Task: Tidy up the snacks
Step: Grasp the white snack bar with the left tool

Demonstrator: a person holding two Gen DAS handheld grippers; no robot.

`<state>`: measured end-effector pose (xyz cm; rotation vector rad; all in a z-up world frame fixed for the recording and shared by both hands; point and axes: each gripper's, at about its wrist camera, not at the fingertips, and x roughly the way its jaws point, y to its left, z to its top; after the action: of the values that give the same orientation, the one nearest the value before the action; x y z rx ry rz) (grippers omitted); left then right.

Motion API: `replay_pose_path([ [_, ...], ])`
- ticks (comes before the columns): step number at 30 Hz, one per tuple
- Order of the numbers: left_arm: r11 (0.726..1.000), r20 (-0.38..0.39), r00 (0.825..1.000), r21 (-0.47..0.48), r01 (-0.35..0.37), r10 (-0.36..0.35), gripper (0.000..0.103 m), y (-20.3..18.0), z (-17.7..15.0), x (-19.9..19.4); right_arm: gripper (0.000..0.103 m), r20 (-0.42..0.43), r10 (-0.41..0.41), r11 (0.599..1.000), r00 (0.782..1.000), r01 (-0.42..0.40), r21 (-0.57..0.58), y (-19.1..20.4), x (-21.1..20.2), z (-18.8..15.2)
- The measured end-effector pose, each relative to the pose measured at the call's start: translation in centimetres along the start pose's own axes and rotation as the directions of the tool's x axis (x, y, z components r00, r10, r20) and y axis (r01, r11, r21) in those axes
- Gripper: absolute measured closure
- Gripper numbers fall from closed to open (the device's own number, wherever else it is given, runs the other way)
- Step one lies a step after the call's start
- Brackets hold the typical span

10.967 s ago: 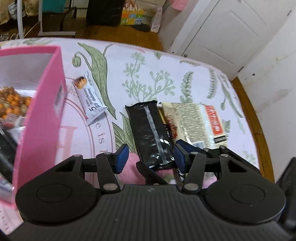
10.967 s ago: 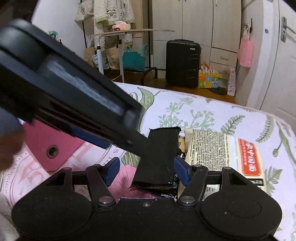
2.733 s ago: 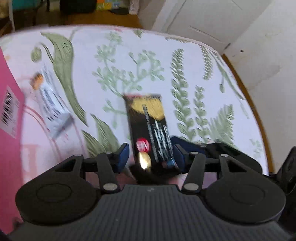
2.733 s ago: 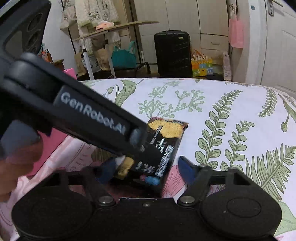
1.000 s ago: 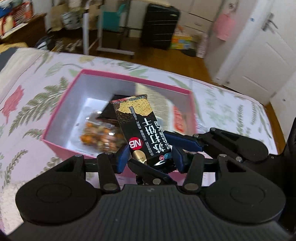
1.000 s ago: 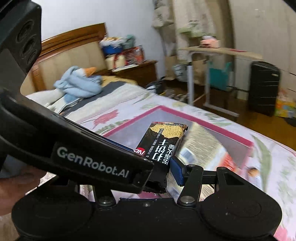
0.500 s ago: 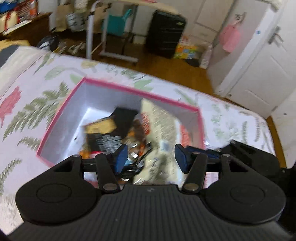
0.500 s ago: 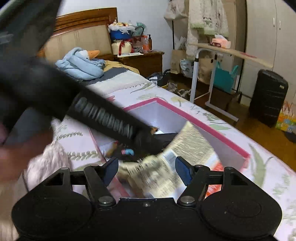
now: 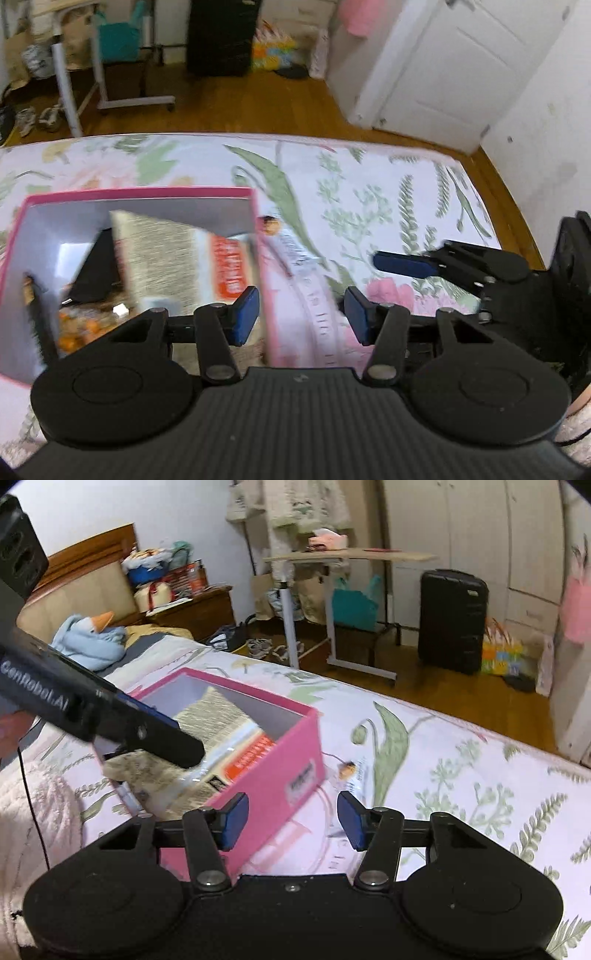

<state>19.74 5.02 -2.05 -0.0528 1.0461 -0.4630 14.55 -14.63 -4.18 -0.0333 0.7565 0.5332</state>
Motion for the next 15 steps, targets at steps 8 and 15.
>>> replay_pose_path([
  [8,0.992,-0.114,0.987,-0.052,-0.117,0.111,0.056,-2.8,3.4,9.1,0.044,0.010,0.049,0.997,0.999,-0.050,0.059,-3.3,5.5,-1.7],
  [15,0.979,-0.107,0.976,-0.047,-0.196,0.190,0.059,-3.2,4.6,13.7,0.044,-0.029,-0.031,0.996,0.999,0.033,0.086,-4.8,10.9,-2.8],
])
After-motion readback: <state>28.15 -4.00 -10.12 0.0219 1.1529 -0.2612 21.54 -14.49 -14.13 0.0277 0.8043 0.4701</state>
